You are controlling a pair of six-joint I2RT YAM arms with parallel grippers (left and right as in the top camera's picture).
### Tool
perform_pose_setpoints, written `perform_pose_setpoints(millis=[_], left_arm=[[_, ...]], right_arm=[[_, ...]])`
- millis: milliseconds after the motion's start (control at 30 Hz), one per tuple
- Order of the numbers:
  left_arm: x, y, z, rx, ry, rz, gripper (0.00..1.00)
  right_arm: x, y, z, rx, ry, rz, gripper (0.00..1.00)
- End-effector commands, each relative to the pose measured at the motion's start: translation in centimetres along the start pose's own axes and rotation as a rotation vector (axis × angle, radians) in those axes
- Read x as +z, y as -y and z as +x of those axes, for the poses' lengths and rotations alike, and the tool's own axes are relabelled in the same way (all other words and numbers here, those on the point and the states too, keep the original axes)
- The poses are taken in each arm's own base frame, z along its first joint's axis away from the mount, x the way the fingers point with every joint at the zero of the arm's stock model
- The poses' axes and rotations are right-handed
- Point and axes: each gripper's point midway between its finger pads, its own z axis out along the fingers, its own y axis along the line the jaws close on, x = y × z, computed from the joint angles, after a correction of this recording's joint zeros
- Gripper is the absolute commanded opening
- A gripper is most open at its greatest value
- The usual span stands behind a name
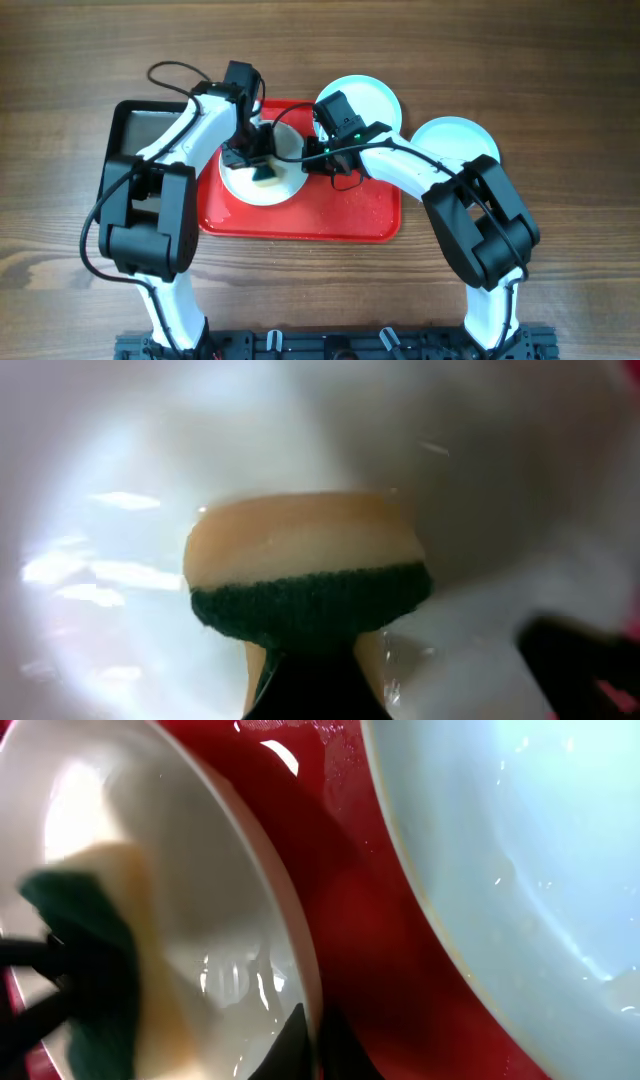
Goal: Clean dirty plates on tray and stack at the side
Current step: 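Scrub the plate surface with the sponge while the right gripper holds it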
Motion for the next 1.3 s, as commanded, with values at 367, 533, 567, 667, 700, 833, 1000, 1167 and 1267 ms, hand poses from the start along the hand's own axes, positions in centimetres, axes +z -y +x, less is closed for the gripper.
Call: perform_pose_setpoints(millis=[367,533,567,667,700,833,1000,1167,1267], left_arm=[[0.3,-1.9,-5.2,-0.002,0.222,-0.151,0.04],[-1.1,-9.1,-4.8,-0.358,0.247,-0.341,0.04],[-1.1,-9.8,-4.0,-0.406,0.215,-0.35,0.04],[-1.0,-10.2,-1.3,-0.447,0.099,-0.36,0.04],[-0.9,-9.9,-0.5,-0.446,0.062,-0.35,0.04],[-0.5,-7.4,2.7,-0.295,-0.115,-0.254,0.04],[-0.2,-2.3,5.0,0.007,-0.251,0.002,0.04],[0.1,1.0,5.8,0.187,-0.264,0.11,0.04],[0.5,2.2,5.5,0.225,-0.231,0.116,0.04]], right_arm=[[0.7,-0.3,1.2,-0.03,-0.055,-0.024,0.04],[0.7,-0.4,1.2,-0.032,-0.054,-0.028,0.04],[0.7,-0.4,1.2,-0.031,-0.053,-0.028,0.04],[0.7,-0.4,1.1,-0.03,-0.053,-0.028,0.04],[0.7,-0.4,1.1,-0.03,-0.053,-0.028,0.05],[0.7,-0.4,1.1,-0.03,-0.053,-0.028,0.04],[0.7,-0.3,1.1,-0.028,-0.052,-0.028,0.04],[0.7,-0.3,1.0,-0.028,-0.051,-0.029,0.04],[0.7,-0.4,1.0,-0.029,-0.051,-0.033,0.04]])
